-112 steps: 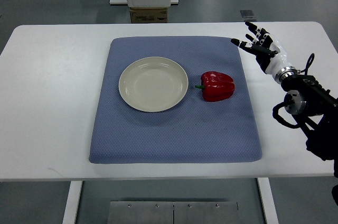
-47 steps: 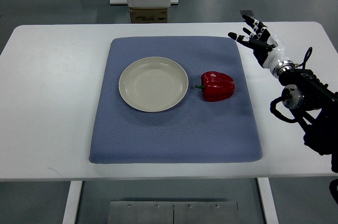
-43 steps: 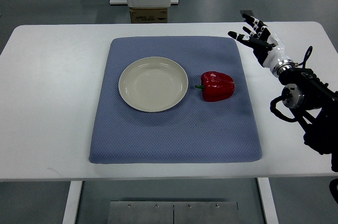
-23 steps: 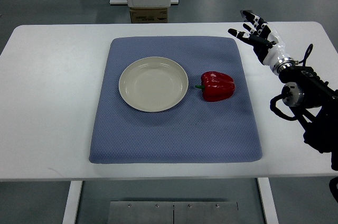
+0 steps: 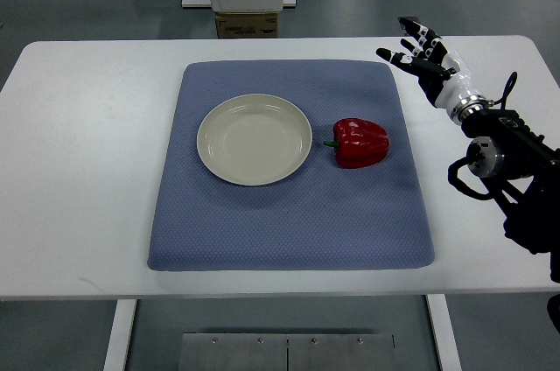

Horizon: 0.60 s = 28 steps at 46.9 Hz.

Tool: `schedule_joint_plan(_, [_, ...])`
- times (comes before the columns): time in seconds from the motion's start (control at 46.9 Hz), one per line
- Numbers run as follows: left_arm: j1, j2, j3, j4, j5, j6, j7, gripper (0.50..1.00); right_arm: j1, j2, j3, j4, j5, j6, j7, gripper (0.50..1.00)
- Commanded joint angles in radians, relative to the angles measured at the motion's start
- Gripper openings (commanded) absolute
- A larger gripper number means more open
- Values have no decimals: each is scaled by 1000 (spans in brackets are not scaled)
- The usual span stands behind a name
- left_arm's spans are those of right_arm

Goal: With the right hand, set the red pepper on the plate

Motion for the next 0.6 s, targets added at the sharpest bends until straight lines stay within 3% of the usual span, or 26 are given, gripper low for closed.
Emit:
schedule_joint_plan(0.0, [0,0,0,0,1,0,0,1000,10,-5,-34,0,-2,44,2,1000])
schedule_joint_plan(0.384, [0,0,0,0,0,0,0,1000,106,-143,-296,49,-22,61,8,995])
schedule_joint_plan(0.576, [0,0,0,0,0,0,0,1000,174,-206,-488,135,-109,60,62,991])
